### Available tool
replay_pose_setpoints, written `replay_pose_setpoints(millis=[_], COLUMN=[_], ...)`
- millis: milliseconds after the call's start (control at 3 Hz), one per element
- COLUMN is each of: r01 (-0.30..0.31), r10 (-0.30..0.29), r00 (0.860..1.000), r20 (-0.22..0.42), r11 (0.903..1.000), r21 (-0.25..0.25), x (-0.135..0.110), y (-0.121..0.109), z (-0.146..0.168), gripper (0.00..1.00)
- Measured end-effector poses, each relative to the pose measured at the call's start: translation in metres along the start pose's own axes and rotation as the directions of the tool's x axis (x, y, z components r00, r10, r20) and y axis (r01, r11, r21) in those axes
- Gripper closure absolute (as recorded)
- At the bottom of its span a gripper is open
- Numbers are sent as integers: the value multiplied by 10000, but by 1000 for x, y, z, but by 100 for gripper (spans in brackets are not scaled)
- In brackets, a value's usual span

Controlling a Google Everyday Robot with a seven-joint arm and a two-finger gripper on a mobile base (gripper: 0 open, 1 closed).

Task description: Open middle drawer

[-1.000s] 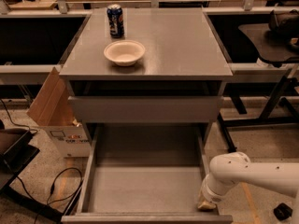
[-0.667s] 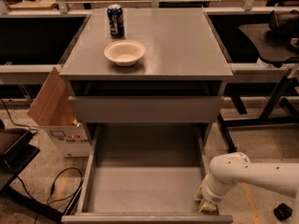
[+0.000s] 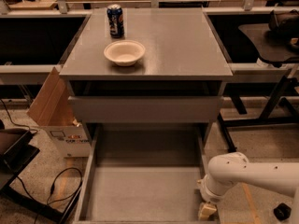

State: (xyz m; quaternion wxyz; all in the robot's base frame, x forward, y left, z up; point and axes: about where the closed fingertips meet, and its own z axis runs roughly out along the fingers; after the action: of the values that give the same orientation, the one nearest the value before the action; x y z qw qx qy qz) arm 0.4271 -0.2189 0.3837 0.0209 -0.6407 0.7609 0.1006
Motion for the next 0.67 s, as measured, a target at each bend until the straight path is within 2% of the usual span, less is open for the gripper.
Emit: replay_pose_setpoints(millis=[667], r01=[0], r10=[0], r00=[10000], r20=[0], r11=[10000], r21=[0], x=[-1], y=[0], z=[0], gripper=[49])
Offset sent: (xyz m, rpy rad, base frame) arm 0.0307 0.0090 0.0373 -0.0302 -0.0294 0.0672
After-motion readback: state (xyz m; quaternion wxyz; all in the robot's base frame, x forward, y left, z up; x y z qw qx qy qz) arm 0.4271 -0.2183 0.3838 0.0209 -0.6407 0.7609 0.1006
